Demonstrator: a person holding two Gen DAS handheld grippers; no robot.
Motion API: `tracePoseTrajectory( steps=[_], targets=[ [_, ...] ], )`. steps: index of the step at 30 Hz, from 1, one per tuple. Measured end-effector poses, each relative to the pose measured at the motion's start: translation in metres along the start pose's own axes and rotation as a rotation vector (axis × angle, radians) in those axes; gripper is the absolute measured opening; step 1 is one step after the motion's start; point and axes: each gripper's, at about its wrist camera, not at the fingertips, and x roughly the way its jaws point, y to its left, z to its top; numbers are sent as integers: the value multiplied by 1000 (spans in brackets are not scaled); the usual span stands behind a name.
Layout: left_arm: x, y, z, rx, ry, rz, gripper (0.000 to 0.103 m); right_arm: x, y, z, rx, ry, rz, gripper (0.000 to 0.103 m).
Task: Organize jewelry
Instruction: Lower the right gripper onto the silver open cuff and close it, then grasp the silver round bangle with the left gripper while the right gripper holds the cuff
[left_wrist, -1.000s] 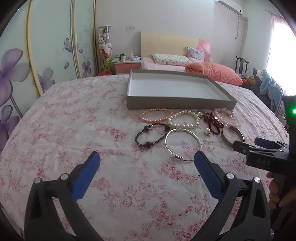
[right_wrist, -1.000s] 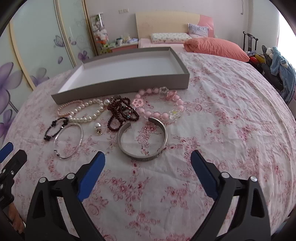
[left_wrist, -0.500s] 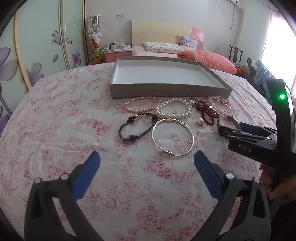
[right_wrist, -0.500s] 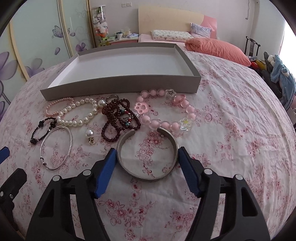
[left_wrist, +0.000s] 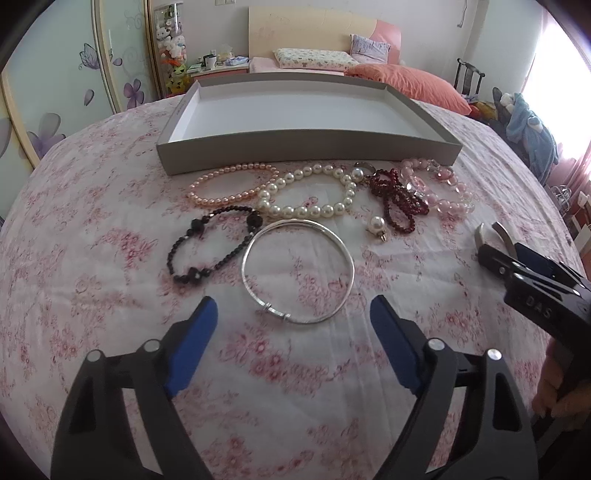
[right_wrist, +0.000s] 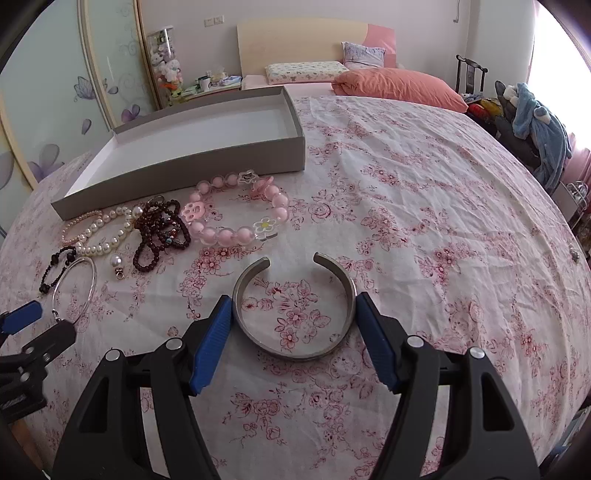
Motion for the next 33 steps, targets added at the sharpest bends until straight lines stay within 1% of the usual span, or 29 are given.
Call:
tracePoseTrajectory(
  steps=[3,6,13,14,15,16,25,29,31,32,33],
  targets=[
    [6,-8,5,18,-3,30,76,1,0,0,-2,-3,6,68],
    [12,-14,10,33,-16,54,76,2,-1,1,0,-5,14,68],
    [21,-17,21,23,-25,60,76,2,0,1,-6,-8,17,68],
    [21,-17,22,24,-27,60,75,2,0,1,-5,-9,17,68],
    [21,-18,22,25,-31,60,69,2,1,1,-5,-8,18,68],
    [19,-16,20,26,-34,57,68,2,1,1,-5,-8,18,68],
    [17,-15,15,33,-32,53,68,3,2,1,-14,-6,9,68],
    [18,-15,15,31,-34,61,73,5,5,1,-26,-2,-4,69],
    [18,-15,15,32,-36,58,72,6,6,2,-30,-1,-11,69],
    [17,-15,15,34,-41,55,68,6,6,1,-33,-2,-14,69],
    [17,-16,15,36,-43,57,68,6,6,2,-37,-2,-15,68]
  ],
)
